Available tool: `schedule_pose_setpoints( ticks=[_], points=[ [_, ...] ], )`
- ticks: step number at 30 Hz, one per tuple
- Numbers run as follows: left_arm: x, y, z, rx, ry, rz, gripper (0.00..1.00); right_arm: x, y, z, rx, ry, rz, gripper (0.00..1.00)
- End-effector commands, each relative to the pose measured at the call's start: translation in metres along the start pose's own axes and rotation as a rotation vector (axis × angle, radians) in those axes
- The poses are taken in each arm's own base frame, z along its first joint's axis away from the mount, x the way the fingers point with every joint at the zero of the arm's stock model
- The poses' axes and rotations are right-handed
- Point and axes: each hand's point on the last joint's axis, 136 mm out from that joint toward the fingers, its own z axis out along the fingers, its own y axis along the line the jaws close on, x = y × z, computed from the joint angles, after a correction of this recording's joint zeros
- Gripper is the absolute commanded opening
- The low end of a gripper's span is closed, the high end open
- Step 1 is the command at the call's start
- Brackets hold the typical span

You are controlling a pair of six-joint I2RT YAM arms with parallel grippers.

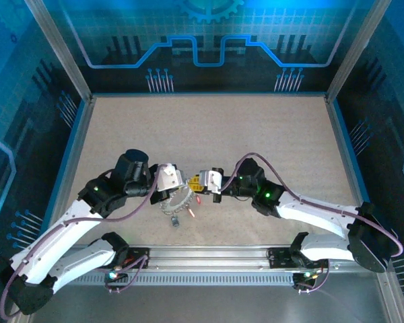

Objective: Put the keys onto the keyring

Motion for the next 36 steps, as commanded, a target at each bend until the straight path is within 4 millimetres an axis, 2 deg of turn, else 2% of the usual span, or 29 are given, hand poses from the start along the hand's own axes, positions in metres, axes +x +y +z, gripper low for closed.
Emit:
schedule_pose_setpoints(
  ticks=[1,3,6,13,19,21,25,26,27,28,31,33,36],
  points=[
    [-0.006,0.002,-0.003,-0.015,-0.034,-0.001,0.0,-0.001,-0.01,0.002,0.017,0.027,0.018,0.11],
    [-0.007,0.002,-0.004,-0.015,-0.043,0.003,0.0,0.001,-0.011,0.005,0.016,0.032,0.035,0.18],
    [-0.005,0.0,-0.003,-0.006,-0.042,0.015,0.0,0.001,-0.01,0.007,0.008,0.027,0.048,0.21],
    [0.003,-0.006,-0.004,-0.001,-0.027,0.04,0.0,0.007,-0.016,0.007,0.001,0.03,0.109,0.24],
    [-0.001,-0.012,-0.009,0.01,-0.066,0.06,0.0,0.012,-0.018,0.0,-0.024,-0.008,0.181,0.28],
    [-0.001,-0.012,-0.01,0.009,-0.072,0.065,0.0,0.01,-0.013,-0.004,-0.054,-0.028,0.175,0.41],
    [-0.004,-0.012,-0.012,0.009,-0.079,0.06,0.0,0.005,0.0,-0.008,-0.161,-0.026,0.182,0.48],
    [-0.005,-0.012,-0.012,0.01,-0.083,0.058,0.0,0.006,0.004,-0.008,-0.196,-0.014,0.203,0.55],
    [-0.006,-0.011,-0.012,0.007,-0.084,0.058,0.0,0.002,0.007,-0.007,-0.228,-0.012,0.219,0.7],
    [-0.005,-0.01,-0.012,0.0,-0.082,0.055,0.0,0.0,0.009,-0.006,-0.245,-0.017,0.241,0.74],
    [-0.006,-0.005,-0.011,-0.018,-0.073,0.038,0.0,0.0,0.013,0.005,-0.238,0.0,0.39,0.77],
    [-0.007,-0.004,-0.012,-0.022,-0.075,0.027,0.0,0.01,0.013,0.015,-0.182,0.069,0.485,0.78],
    [-0.008,-0.004,-0.011,-0.022,-0.086,0.027,0.0,0.014,0.026,0.024,-0.167,0.108,0.521,0.78]
  ],
)
